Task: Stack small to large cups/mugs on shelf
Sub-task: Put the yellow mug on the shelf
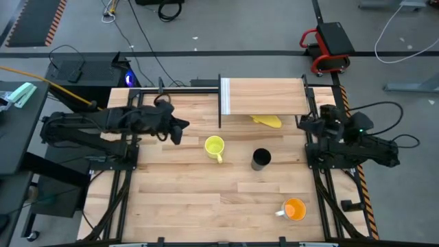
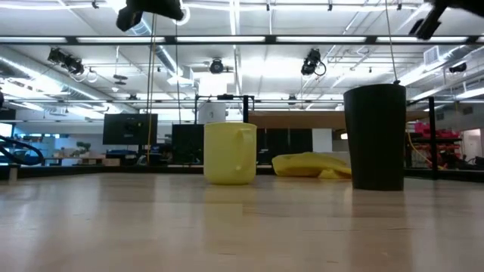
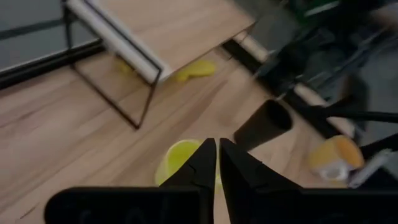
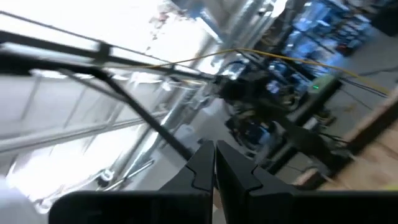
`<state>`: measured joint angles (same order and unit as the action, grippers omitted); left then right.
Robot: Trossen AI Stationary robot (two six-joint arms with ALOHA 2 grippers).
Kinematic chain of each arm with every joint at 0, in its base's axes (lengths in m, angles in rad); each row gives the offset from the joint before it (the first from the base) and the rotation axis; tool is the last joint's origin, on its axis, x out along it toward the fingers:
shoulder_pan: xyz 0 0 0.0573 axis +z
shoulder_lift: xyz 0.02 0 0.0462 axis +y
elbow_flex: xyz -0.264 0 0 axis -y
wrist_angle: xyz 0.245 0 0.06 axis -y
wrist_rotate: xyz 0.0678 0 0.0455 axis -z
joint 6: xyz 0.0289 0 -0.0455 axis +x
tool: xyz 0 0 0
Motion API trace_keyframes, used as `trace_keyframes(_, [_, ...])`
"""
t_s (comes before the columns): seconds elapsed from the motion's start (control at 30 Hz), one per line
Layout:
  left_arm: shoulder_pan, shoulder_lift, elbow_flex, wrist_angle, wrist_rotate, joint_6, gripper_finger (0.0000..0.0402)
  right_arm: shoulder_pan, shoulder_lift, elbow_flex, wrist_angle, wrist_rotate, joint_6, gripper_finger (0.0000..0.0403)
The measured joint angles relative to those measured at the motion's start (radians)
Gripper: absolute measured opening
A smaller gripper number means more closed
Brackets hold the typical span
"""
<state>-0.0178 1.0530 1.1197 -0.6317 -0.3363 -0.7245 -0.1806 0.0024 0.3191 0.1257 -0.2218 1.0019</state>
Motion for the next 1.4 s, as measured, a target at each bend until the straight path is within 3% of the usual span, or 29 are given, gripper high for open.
trace_keyframes(0.17, [0.014, 0.08, 0.071, -0.102, 0.072, -0.029, 0.0026, 0.0, 0.0, 0.063, -0.029, -0.032, -0.002, 0.0022])
trace_keyframes(0.53, [0.015, 0.208, 0.075, -0.142, 0.158, -0.064, 0.0032, 0.0, 0.04, 0.136, -0.023, -0.118, 0.071, 0.0022])
trace_keyframes(0.87, [0.016, 0.309, 0.075, -0.159, 0.183, -0.024, 0.0031, 0.0, 0.351, 0.282, 0.012, -0.263, 0.037, 0.0022])
trace_keyframes(1.0, [0.016, 0.335, 0.075, -0.157, 0.186, -0.023, 0.0043, 0.0, 0.487, 0.367, -0.001, -0.27, 0.012, 0.0022])
trace_keyframes(1.13, [0.016, 0.342, 0.075, -0.157, 0.188, -0.024, 0.0054, 0.0, 0.599, 0.452, -0.094, -0.281, 0.009, 0.0022])
trace_keyframes(1.4, [0.016, 0.342, 0.075, -0.152, 0.197, -0.031, 0.0068, 0.028, 0.753, 0.585, -0.401, -0.343, -0.165, 0.0022])
